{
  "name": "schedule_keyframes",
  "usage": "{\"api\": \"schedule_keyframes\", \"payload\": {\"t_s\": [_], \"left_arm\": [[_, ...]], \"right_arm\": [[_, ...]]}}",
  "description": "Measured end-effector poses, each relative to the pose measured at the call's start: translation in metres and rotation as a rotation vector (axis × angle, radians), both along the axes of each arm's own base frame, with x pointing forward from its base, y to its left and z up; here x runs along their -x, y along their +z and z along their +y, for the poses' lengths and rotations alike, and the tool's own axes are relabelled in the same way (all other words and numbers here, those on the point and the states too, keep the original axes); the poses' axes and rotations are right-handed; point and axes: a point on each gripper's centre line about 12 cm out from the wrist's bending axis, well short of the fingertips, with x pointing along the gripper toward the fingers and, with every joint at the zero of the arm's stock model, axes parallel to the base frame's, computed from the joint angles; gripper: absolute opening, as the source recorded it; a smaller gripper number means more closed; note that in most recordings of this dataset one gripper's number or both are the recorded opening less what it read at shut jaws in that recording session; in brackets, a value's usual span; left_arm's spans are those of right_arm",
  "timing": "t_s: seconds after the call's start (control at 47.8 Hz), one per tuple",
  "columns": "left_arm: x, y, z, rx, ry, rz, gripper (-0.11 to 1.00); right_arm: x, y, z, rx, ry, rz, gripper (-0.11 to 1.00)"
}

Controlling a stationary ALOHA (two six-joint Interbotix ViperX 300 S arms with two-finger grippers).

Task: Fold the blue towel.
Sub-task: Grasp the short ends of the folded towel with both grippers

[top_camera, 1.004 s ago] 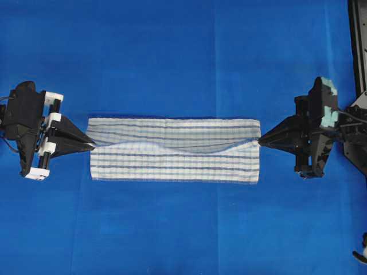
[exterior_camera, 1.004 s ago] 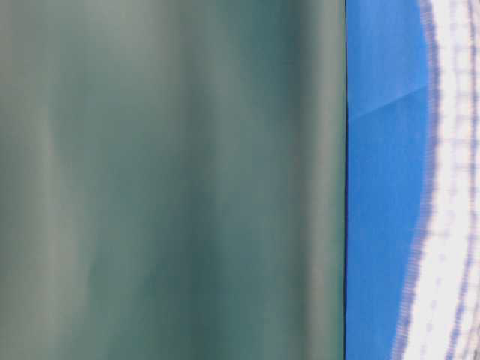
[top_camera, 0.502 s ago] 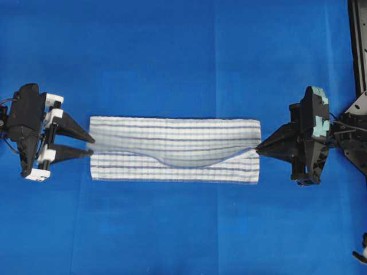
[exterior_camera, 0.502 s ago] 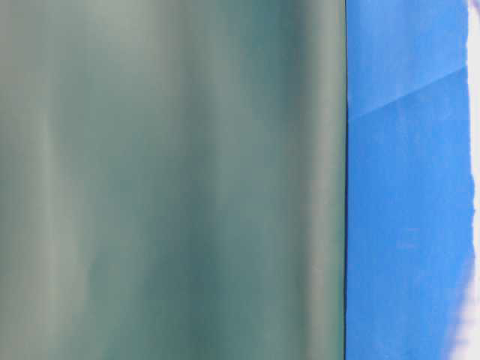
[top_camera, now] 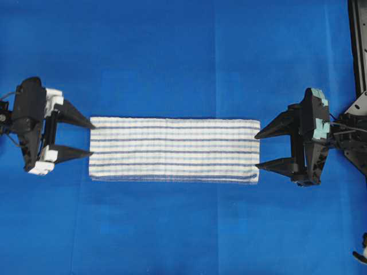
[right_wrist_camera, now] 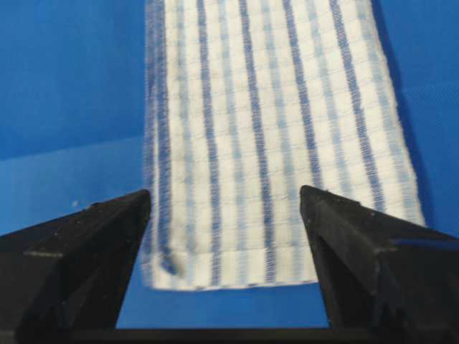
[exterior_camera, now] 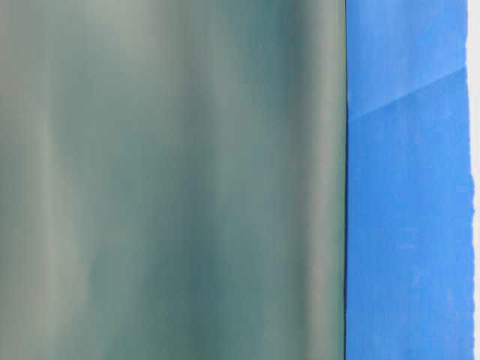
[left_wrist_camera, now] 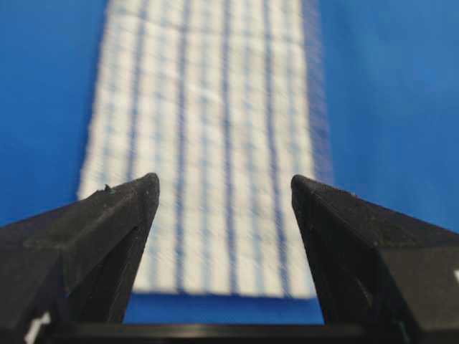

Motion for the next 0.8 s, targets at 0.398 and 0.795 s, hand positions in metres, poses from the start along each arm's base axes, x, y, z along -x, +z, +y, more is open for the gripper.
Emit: {"api": "schedule_keyframes", "payload": {"t_s": [0.398,0.795], "left_arm": [[-0.026,-0.004,0.046,-0.085,0.122,0.092,0.67],[-0.044,-0.042,0.052,-0.115,0.100,0.235,0.67]], "right_arm": [[-0.011,-0.003,-0.056,0.084,-0.182,0.029,0.87],[-0.031,-0.037,-0.061,0.110,-0.178,0.171,0.84]]}}
